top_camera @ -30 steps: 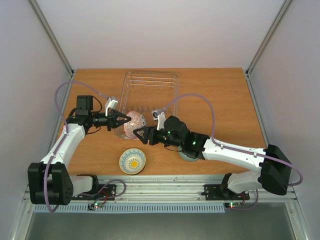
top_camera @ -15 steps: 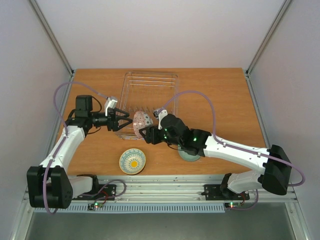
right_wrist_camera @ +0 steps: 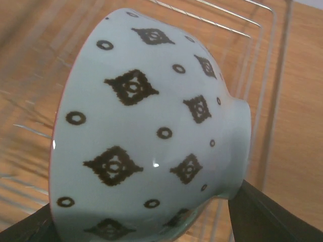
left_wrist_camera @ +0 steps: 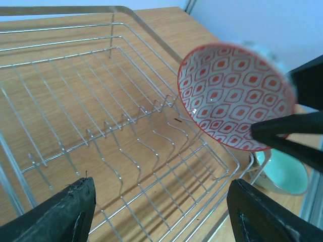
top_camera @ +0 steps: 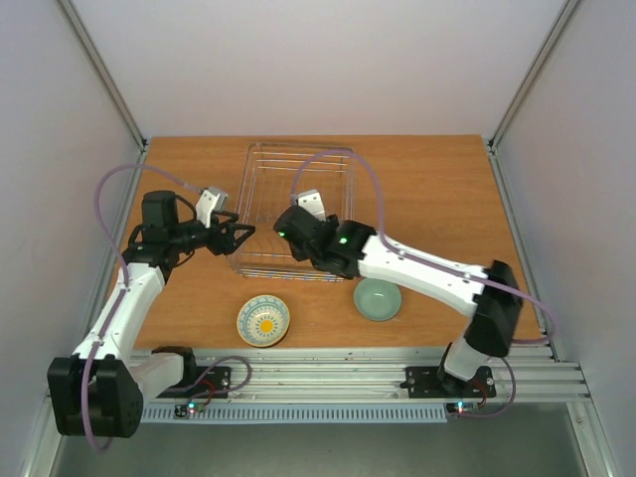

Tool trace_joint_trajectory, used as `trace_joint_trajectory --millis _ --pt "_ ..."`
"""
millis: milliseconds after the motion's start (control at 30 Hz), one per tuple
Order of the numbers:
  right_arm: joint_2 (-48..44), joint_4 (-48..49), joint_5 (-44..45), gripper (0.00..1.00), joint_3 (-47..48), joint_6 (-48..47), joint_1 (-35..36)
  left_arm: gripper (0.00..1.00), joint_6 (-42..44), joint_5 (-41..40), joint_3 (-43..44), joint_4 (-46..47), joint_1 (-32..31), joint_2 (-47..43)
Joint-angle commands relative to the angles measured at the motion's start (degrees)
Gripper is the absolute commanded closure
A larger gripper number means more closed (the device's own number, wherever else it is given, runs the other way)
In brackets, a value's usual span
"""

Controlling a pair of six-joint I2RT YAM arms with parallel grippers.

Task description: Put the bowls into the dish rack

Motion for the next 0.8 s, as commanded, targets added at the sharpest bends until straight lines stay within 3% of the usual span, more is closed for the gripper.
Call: trace_joint_trajectory --millis 0,300,767 --pt "7.06 -13.39 13.5 0.99 6.85 -0.62 0.03 0.28 -0.52 -3.87 0.02 2.44 0.05 -0.16" --pt "16.99 -24.83 23.65 0.99 15.66 3.15 -0.29 0.28 0.31 -2.33 -0.51 2.07 0.05 0.24" --pt "21.64 -20.94 18.45 0.99 14.58 1.77 -3.27 0.28 0.84 -1.61 -0.78 1.77 0.06 0.63"
